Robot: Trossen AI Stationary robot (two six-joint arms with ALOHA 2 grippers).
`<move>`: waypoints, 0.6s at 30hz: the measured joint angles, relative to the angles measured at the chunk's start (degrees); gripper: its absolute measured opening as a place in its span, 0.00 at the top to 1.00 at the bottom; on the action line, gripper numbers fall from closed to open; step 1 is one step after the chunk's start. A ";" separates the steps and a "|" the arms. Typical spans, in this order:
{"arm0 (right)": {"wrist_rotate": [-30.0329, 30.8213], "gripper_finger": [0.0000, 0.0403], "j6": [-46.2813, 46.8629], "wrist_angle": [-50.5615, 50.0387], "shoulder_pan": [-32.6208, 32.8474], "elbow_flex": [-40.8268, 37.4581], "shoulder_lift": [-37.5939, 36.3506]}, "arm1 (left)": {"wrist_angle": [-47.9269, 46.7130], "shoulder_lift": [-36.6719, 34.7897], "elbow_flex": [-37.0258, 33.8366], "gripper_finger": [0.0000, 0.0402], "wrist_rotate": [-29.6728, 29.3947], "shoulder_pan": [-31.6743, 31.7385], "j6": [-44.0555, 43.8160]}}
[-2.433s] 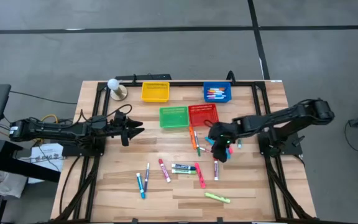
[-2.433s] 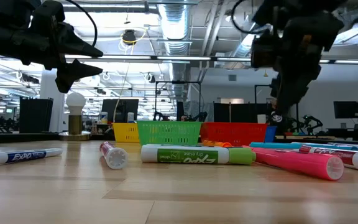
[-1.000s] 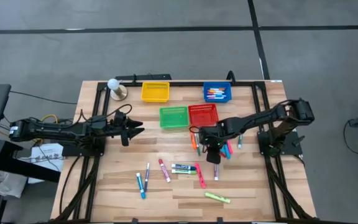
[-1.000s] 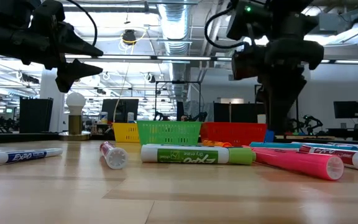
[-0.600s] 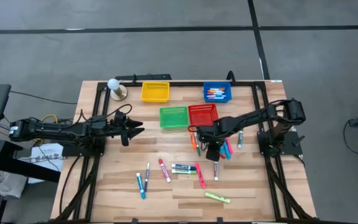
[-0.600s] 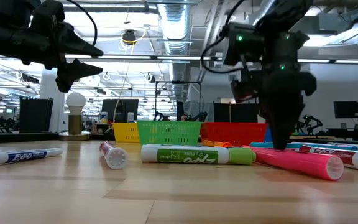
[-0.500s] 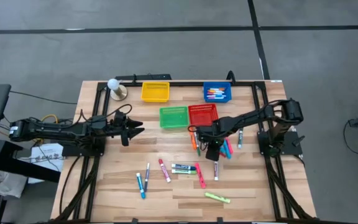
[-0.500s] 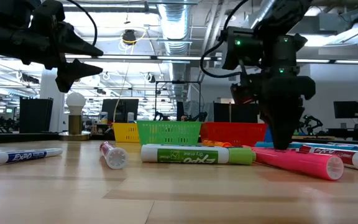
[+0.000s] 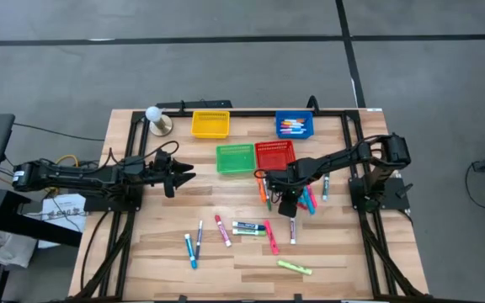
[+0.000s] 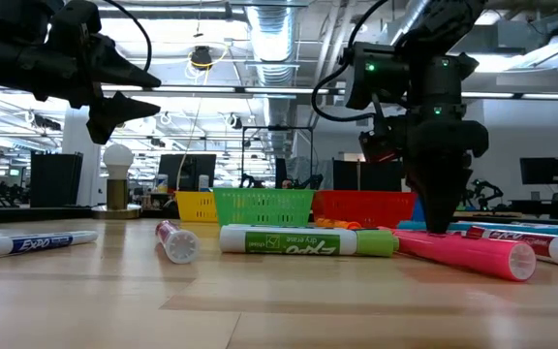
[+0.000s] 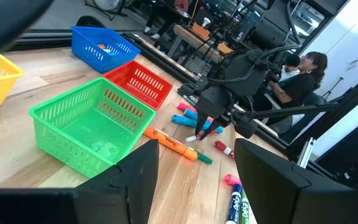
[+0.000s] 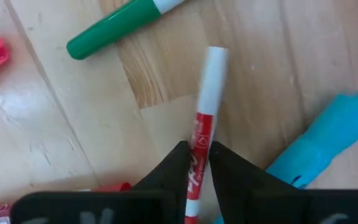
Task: Pick & Place Markers
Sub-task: Put the small red marker pen into the red bin
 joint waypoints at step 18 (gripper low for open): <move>-2.34 0.95 7.90 0.99 0.13 -0.31 -5.39 | 0.00 0.00 0.00 0.48 -0.02 -0.01 -0.20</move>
